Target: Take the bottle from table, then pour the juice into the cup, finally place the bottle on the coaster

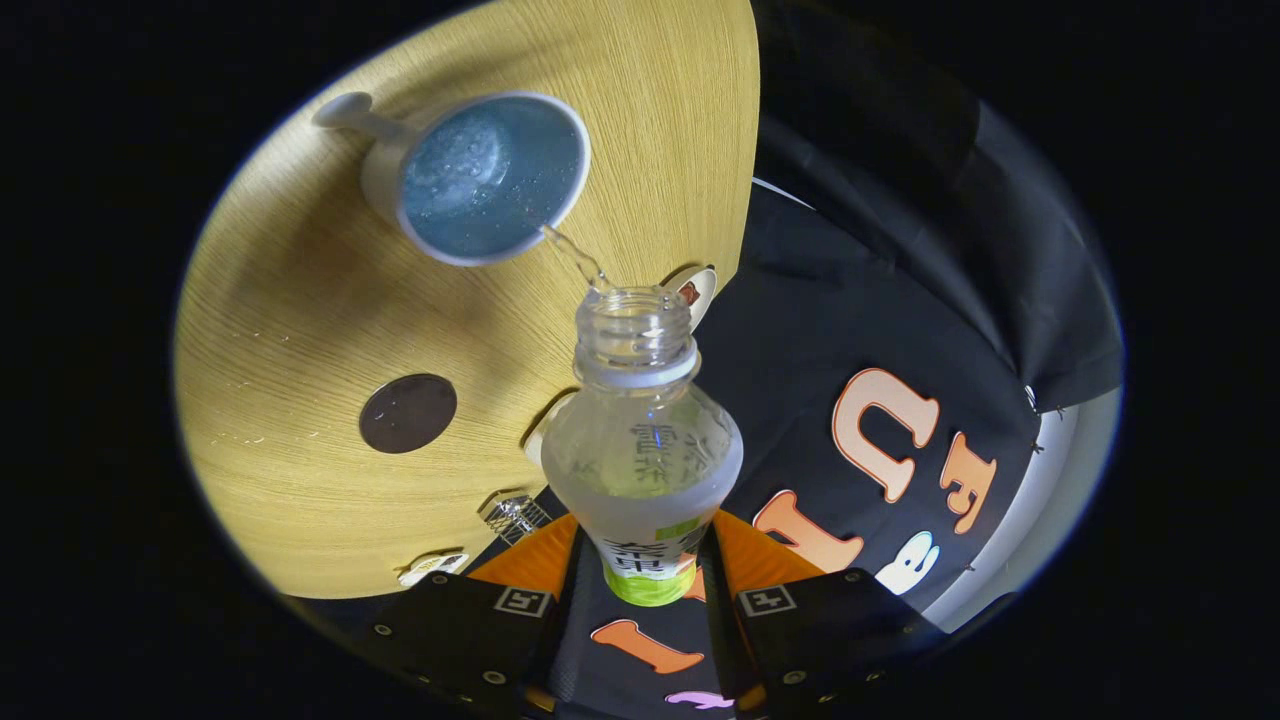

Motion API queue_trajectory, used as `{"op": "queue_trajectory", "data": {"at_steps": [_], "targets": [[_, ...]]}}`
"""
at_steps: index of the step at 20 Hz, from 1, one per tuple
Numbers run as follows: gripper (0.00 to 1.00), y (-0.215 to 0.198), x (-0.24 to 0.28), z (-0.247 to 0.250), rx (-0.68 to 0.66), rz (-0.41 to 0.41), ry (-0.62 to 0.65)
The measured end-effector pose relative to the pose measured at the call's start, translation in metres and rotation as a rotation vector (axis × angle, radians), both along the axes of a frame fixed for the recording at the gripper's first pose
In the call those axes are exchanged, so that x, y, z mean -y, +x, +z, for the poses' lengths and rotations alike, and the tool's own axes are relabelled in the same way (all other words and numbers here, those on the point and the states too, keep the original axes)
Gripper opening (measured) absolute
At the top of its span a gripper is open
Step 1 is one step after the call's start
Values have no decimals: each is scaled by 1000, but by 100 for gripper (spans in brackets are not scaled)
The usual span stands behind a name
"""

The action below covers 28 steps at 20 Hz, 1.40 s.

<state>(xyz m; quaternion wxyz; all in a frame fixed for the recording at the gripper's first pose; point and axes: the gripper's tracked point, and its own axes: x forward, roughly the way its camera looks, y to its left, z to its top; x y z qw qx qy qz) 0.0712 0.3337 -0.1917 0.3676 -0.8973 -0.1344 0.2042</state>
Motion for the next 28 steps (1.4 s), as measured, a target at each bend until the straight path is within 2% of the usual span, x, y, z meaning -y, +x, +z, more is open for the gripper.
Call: {"op": "queue_trajectory", "data": {"at_steps": [28], "targets": [[53,4,-7,15,48,33,-64]]}}
